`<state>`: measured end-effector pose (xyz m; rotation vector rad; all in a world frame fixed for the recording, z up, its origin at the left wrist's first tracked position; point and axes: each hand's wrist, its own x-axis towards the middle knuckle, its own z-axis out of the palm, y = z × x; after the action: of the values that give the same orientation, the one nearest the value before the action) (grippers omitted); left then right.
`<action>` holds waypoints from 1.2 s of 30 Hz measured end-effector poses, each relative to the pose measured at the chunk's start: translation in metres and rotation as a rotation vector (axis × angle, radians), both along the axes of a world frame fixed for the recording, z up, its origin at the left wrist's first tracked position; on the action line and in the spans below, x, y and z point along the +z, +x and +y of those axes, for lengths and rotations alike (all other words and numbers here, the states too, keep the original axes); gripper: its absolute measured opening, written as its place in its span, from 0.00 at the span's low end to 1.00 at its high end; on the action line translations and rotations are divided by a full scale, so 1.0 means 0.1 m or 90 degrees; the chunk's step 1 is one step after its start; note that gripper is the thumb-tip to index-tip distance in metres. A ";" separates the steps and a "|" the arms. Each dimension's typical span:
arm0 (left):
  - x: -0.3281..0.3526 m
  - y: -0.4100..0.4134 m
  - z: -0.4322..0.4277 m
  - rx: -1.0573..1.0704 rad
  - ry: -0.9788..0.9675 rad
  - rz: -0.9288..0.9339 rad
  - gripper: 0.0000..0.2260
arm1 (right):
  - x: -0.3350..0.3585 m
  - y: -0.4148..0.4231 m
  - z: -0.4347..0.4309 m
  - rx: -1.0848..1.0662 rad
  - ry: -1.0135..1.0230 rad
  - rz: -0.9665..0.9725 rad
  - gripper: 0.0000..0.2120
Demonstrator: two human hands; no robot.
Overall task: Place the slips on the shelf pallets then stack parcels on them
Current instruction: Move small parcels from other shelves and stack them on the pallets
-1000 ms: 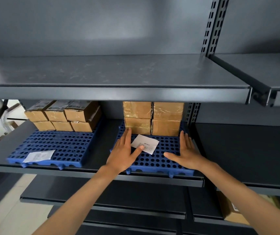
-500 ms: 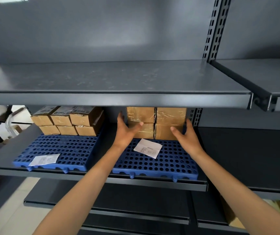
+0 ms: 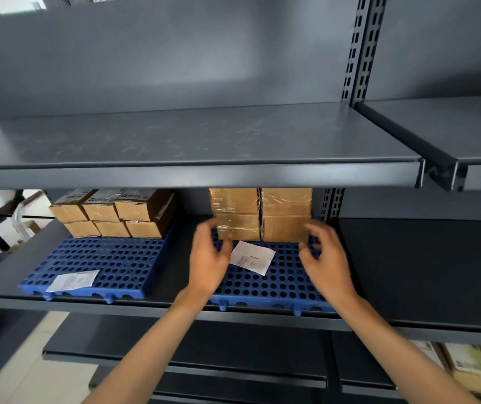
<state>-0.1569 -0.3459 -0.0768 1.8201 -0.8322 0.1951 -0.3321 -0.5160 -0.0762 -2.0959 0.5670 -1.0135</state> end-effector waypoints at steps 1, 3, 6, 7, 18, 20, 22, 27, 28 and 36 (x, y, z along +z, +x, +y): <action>-0.02 -0.06 0.03 -0.062 0.054 -0.024 0.17 | -0.01 0.00 0.08 0.042 -0.052 0.037 0.17; -0.05 -0.15 0.03 -0.173 0.199 -0.070 0.17 | -0.02 0.02 0.22 0.138 -0.113 0.133 0.15; -0.07 -0.30 0.03 -0.223 0.362 -0.158 0.17 | -0.03 0.06 0.34 0.246 -0.188 0.233 0.19; -0.09 -0.36 0.05 -0.214 0.392 -0.196 0.16 | -0.05 0.05 0.35 0.260 -0.214 0.257 0.20; -0.36 -0.66 0.22 -0.199 0.373 -0.237 0.17 | -0.23 -0.25 0.31 0.230 -0.359 0.328 0.15; -0.37 -0.65 0.23 -0.202 0.382 -0.247 0.19 | -0.22 -0.24 0.29 0.229 -0.363 0.327 0.14; -0.37 -0.64 0.25 -0.212 0.385 -0.249 0.19 | -0.21 -0.23 0.32 0.217 -0.374 0.326 0.12; -0.33 -0.54 0.36 -0.216 0.286 -0.185 0.19 | -0.20 -0.18 0.49 0.179 -0.324 0.239 0.09; -0.30 -0.43 0.46 -0.199 0.261 -0.169 0.18 | -0.18 -0.05 0.62 0.191 -0.286 0.207 0.09; -0.01 0.41 1.43 0.151 0.218 -0.152 0.17 | -0.04 0.86 1.64 0.344 -0.227 0.181 0.18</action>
<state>-0.1159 -0.2030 -0.0774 2.2506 -0.8507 0.4533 -0.2465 -0.3523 -0.0797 -2.5320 -0.0720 -0.5333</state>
